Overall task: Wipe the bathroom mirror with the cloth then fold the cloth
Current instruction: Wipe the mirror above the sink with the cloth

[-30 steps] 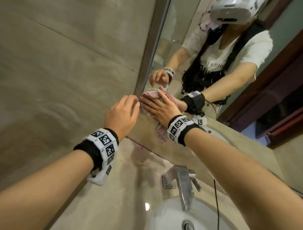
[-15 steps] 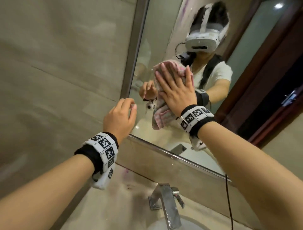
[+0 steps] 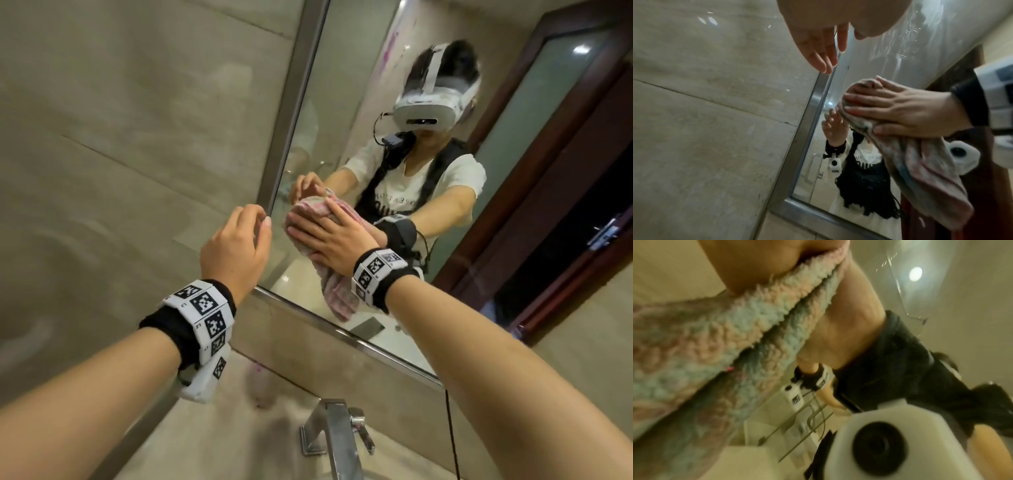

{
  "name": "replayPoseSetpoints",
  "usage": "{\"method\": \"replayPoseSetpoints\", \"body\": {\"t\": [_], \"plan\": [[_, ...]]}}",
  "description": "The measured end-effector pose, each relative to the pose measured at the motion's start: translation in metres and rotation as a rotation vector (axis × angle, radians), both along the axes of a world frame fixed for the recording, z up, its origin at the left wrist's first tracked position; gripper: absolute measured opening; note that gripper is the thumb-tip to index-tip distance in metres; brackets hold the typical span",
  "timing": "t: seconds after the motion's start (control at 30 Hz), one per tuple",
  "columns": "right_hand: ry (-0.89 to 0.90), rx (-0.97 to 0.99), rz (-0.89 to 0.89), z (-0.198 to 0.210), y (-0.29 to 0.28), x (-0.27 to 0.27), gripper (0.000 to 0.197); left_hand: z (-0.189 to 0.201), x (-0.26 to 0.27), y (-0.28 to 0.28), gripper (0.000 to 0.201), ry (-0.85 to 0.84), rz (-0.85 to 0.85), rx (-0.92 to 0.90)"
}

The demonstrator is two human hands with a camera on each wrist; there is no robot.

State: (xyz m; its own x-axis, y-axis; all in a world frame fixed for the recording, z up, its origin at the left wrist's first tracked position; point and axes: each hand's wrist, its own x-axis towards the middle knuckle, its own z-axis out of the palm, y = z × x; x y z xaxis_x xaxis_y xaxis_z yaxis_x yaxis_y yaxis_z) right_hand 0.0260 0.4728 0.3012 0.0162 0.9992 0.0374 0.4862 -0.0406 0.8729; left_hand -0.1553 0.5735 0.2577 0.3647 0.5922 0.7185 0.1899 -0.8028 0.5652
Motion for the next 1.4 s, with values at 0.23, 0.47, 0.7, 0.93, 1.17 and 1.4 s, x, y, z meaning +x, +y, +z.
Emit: {"method": "replayPoseSetpoints", "body": {"t": [0.23,0.47,0.7,0.93,1.17,1.4], "plan": [[0.018,0.223,-0.004,0.121,0.023,-0.011,0.061,0.013,0.005,0.002,0.038,-0.053,-0.022,0.025],[0.264,0.368,0.038,0.141,0.019,-0.027,0.053,0.065,0.055,-0.015,0.051,0.152,-0.267,0.133],[0.370,0.480,0.150,0.172,-0.012,-0.025,0.057,0.094,0.071,-0.032,0.057,0.189,-0.048,0.082],[0.836,0.791,0.202,0.182,-0.006,-0.017,0.047,0.131,0.100,-0.026,0.067,0.030,-0.172,0.154],[0.378,1.084,0.357,0.197,-0.050,-0.021,0.037,0.145,0.126,-0.035,0.071,0.112,-0.055,0.137],[0.066,0.943,-0.203,0.190,-0.101,0.029,0.067,0.169,0.133,-0.022,0.074,0.128,-0.002,0.294]]}}
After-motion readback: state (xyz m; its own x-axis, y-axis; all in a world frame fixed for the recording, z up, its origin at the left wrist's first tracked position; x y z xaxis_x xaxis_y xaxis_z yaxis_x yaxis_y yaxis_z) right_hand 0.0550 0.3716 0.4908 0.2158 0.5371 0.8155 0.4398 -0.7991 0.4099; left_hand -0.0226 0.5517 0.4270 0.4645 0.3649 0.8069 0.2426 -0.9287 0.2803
